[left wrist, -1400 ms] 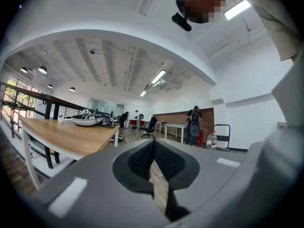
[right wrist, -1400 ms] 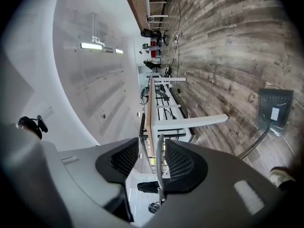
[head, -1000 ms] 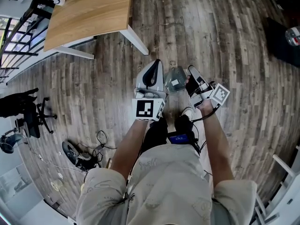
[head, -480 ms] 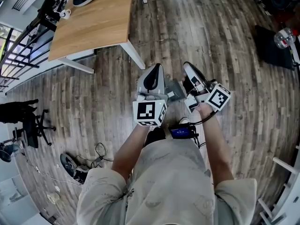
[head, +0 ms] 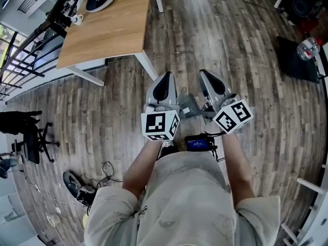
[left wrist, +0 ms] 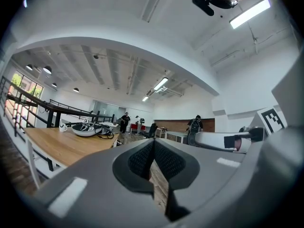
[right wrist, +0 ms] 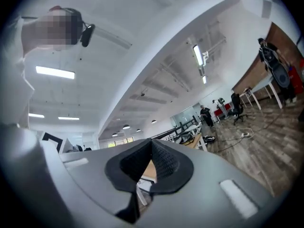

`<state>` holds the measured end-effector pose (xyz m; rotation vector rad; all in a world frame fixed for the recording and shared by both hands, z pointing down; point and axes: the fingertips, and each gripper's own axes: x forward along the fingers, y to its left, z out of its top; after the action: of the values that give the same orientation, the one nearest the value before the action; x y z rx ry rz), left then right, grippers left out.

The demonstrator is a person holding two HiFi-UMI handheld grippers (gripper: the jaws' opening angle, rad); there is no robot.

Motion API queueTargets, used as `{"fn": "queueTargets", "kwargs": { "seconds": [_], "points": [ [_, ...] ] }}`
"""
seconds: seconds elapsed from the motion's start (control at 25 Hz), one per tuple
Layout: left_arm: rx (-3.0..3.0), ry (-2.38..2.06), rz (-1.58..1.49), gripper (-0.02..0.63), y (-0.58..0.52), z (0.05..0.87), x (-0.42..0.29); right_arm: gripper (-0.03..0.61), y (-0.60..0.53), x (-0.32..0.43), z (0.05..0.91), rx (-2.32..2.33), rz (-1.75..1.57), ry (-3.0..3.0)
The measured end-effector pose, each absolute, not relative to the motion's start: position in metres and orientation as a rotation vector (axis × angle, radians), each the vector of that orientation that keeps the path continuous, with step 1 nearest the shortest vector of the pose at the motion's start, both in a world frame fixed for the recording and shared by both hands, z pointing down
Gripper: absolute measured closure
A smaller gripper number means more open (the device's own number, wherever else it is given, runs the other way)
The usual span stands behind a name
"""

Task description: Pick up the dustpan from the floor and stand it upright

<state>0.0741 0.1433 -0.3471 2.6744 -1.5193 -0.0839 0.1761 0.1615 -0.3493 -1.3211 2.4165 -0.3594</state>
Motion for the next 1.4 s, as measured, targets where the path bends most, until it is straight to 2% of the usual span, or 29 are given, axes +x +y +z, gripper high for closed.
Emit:
{"fn": "queueTargets", "kwargs": {
  "seconds": [0.44,0.84,1.4],
  "points": [
    [2.71,-1.548,-0.094,0.594,0.157,-0.37,0.036,0.572,0.176,0.122,-0.356,-1.614,0.11,2.696],
    [2.674,-1.583,-0.082,0.594,0.139,-0.36,-0.015,0.572,0.157,0.1,-0.352,-1.841,0.127,2.503],
    [2.666,-1.581,-0.064,0.594,0.157,-0.41,-0.048,0.572,0.17,0.068,-0.403,-1.862,0.083,2.505]
  ]
}}
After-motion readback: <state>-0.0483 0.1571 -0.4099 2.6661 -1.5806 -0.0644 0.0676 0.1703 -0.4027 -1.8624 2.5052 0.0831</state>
